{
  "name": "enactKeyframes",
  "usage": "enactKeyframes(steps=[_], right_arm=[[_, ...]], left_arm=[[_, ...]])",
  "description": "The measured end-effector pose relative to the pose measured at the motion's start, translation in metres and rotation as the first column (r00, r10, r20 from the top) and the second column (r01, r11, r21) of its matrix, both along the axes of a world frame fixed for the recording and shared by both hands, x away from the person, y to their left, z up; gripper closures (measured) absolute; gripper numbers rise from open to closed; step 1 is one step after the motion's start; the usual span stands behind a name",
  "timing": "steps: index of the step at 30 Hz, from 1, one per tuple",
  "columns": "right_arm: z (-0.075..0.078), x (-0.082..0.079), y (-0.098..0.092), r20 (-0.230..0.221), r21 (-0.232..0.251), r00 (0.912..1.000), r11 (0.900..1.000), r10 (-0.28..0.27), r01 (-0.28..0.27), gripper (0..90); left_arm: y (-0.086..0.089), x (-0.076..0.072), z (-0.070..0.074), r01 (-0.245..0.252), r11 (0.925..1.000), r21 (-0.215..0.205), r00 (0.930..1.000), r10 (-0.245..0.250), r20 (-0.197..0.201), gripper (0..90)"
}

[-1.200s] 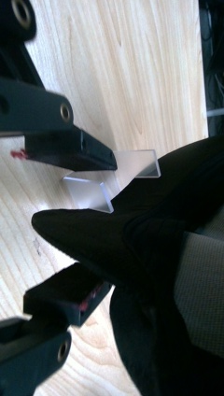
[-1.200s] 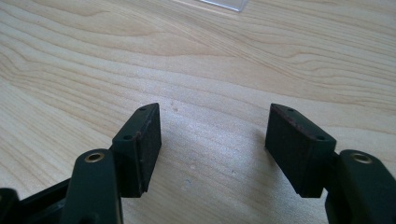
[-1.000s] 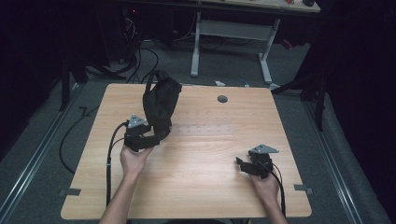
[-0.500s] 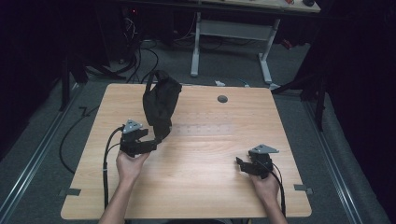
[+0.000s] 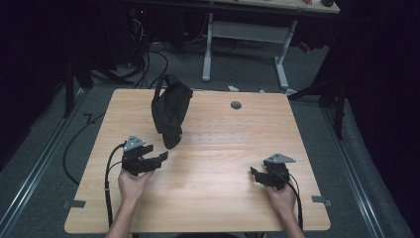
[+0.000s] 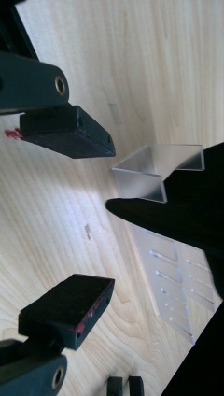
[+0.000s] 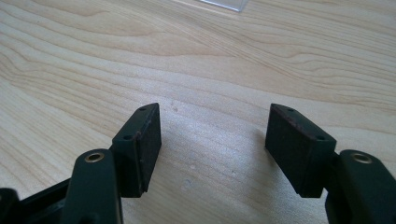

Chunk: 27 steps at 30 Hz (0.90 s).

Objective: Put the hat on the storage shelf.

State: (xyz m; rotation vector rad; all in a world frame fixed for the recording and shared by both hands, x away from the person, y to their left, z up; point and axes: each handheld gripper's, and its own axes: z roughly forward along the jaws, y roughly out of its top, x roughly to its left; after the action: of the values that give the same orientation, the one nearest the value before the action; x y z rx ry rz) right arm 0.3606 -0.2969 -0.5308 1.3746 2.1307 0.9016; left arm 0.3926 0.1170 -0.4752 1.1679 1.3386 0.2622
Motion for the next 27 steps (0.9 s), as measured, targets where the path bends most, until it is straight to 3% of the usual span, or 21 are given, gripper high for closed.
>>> enactKeyframes(steps=[4, 10, 16, 21, 26, 27], right_arm=[[0.000, 0.000, 0.000, 0.001, -0.001, 1.0000, 1.000, 0.000, 0.000, 36.2], [0.000, 0.000, 0.000, 0.000, -0.001, 1.0000, 1.000, -0.001, 0.001, 36.2], [0.000, 0.000, 0.000, 0.000, -0.001, 1.0000, 1.000, 0.000, 0.000, 36.2], [0.000, 0.000, 0.000, 0.000, -0.001, 1.0000, 1.000, -0.001, 0.001, 36.1], [0.000, 0.000, 0.000, 0.000, -0.001, 1.0000, 1.000, -0.001, 0.001, 36.1], [0.000, 0.000, 0.000, 0.000, -0.001, 1.0000, 1.000, -0.001, 0.001, 36.1]], left_arm=[[0.003, -0.005, -0.010, -0.001, 0.9999, 0.010, 0.9999, 0.001, -0.017, 30.9], [0.006, -0.009, -0.039, -0.031, 0.9962, 0.081, 0.9975, 0.036, -0.060, 30.7], [0.009, -0.010, -0.064, -0.065, 0.9850, 0.159, 0.9931, 0.080, -0.086, 30.5], [0.008, -0.012, -0.069, -0.085, 0.9768, 0.197, 0.9947, 0.094, -0.041, 30.5], [0.001, -0.014, -0.072, -0.084, 0.9581, 0.274, 0.9956, 0.092, -0.018, 29.5], [0.001, -0.014, -0.072, -0.083, 0.9591, 0.270, 0.9955, 0.093, -0.021, 28.9]])
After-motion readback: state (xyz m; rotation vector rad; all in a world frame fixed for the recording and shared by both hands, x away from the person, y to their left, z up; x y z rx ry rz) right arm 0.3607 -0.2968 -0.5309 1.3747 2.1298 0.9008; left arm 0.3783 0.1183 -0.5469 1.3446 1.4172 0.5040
